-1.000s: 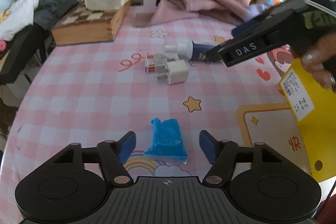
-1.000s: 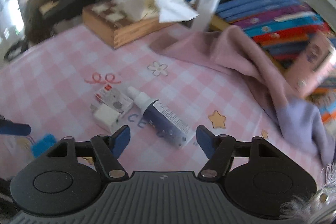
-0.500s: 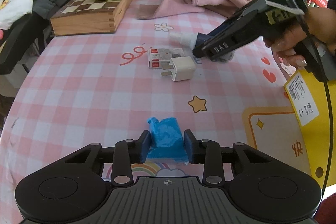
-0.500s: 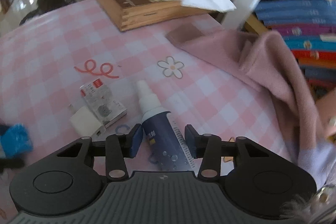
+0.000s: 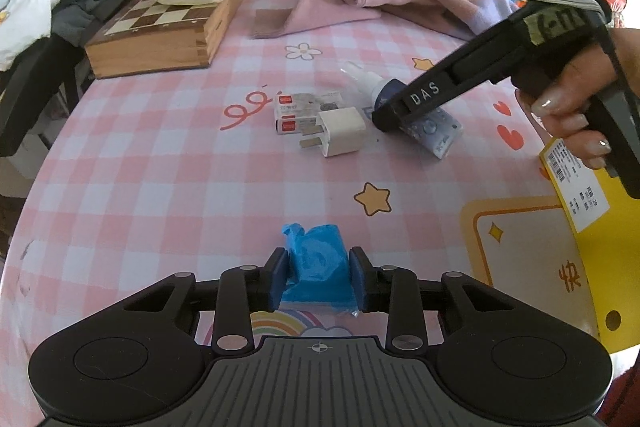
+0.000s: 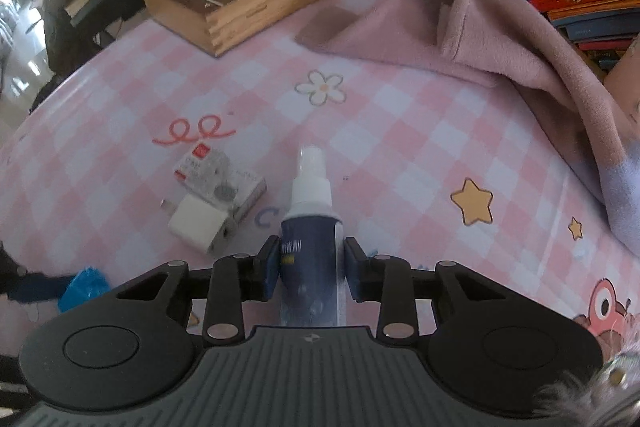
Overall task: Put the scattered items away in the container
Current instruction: 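Lift the spray bottle and blue item and carry them toward the yellow box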
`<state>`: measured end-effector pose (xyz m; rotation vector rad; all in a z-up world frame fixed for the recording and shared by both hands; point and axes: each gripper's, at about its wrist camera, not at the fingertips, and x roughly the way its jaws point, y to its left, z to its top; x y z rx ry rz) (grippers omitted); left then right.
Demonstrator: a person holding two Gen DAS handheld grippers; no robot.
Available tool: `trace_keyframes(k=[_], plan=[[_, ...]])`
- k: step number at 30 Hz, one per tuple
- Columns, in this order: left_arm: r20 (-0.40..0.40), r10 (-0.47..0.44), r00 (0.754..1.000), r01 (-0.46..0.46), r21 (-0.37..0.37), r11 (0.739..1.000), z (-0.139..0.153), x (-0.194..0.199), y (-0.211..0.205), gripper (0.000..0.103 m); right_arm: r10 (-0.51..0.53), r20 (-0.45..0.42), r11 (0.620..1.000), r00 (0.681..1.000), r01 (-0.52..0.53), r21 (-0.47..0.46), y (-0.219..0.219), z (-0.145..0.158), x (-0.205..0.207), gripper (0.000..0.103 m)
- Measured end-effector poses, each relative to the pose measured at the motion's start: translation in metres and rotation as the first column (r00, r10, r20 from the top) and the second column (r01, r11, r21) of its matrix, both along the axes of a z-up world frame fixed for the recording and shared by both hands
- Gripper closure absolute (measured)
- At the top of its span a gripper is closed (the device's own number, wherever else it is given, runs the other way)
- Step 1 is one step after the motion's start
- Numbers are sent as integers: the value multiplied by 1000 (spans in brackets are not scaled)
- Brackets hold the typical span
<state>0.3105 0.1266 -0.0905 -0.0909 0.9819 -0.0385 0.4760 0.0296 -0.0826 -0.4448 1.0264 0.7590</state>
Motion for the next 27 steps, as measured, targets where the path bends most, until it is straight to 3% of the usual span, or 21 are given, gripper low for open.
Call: trace_keyframes(k=[6, 16, 27], plan=[[41, 8, 999, -8, -14, 1000, 14, -8, 2, 74, -36, -10, 999, 999, 36, 5, -6, 7, -7, 73], [121, -54, 991, 56, -16, 998, 45, -33, -1, 74, -124, 24, 990, 992, 122, 75, -26, 42, -40, 73], [204, -70, 977, 83, -59, 995, 76, -85, 9, 75, -205, 44, 966, 978, 196, 167, -54, 80, -103, 73]])
